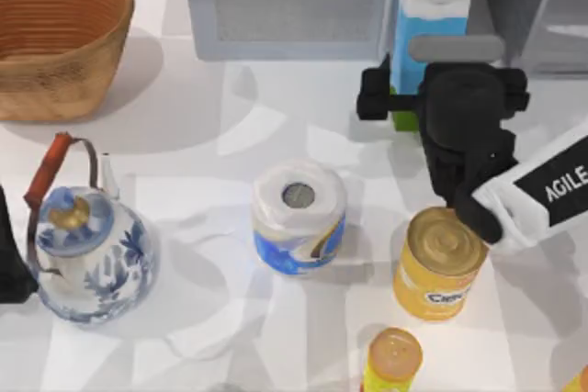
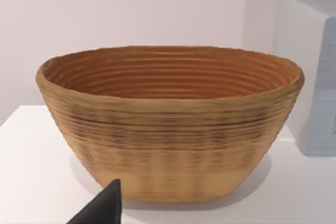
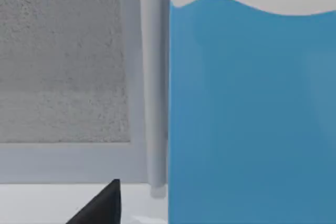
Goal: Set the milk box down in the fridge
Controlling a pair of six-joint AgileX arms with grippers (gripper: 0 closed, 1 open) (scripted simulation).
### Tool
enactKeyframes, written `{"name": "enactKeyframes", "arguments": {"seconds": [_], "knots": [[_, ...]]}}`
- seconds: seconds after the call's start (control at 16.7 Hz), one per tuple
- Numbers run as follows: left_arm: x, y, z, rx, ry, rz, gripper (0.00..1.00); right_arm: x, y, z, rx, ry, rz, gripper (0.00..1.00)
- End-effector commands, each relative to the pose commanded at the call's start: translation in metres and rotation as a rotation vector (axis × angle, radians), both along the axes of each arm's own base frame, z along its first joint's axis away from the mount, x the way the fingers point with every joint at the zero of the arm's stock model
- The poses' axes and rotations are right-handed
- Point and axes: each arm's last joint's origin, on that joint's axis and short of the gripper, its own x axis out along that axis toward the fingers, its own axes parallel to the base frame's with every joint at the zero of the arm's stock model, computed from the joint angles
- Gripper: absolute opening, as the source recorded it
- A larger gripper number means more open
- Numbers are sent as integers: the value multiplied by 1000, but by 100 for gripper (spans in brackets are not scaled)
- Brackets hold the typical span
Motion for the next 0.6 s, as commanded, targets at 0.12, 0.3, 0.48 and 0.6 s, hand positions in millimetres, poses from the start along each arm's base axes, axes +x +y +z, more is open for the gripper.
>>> {"name": "enactKeyframes", "arguments": {"seconds": [0.12,0.3,0.48,0.6], "knots": [[0,0,0,0,0,0,100,6,1,-10,0,3,1,100],[0,0,0,0,0,0,100,7,2,-16,1,5,2,100],[0,0,0,0,0,0,100,7,2,-16,1,5,2,92],[0,0,0,0,0,0,100,7,2,-16,1,5,2,77]]}}
